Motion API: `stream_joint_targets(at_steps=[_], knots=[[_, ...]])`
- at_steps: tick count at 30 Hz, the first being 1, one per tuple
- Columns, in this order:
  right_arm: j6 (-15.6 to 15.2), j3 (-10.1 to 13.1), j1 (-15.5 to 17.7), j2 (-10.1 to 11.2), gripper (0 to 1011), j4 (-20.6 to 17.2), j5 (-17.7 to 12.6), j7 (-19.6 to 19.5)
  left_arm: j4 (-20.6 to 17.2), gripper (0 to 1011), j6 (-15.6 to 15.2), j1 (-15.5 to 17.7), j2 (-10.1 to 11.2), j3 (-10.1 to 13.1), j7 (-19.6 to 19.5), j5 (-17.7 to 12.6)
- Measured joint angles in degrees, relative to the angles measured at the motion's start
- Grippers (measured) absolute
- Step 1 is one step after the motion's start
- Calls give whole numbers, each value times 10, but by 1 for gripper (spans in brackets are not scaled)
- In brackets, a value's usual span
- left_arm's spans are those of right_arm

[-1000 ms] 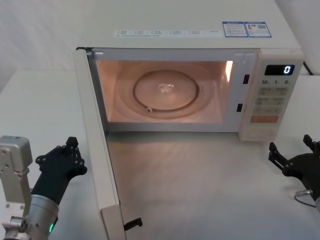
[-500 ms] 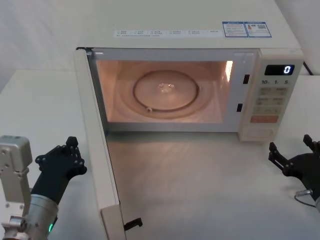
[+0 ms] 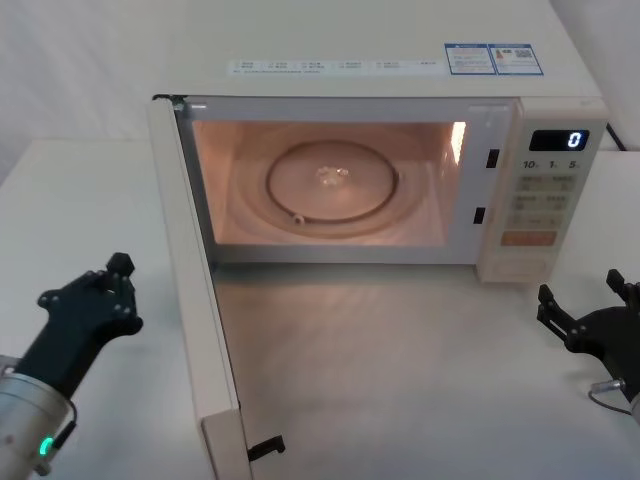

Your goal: Press the button to open the microwave door with one hand; close the microwave door with the other hand.

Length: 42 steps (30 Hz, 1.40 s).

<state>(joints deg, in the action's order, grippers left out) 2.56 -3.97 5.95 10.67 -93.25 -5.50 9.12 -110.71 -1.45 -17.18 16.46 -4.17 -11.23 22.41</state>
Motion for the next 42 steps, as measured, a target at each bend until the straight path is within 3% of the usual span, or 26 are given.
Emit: stream_joint_targets(at_steps=[8,15,20,33,42], knots=[[0,0,0,0,1002,0,0,0,-24,0,-11,-15,30,-32,-48,71],[0,0,0,0,1002,0,0,0,-46,0,-17,-24,53,-42,-82,117],[0,0,0,0,1002,0,0,0,-59,0,-25,-22,72,-28,-99,130],[0,0,0,0,1002,0,0,0,-64,0,-31,3,112,23,-117,122],[0,0,0,0,1002,0,0,0,-49,0,-33,66,131,82,-115,92]])
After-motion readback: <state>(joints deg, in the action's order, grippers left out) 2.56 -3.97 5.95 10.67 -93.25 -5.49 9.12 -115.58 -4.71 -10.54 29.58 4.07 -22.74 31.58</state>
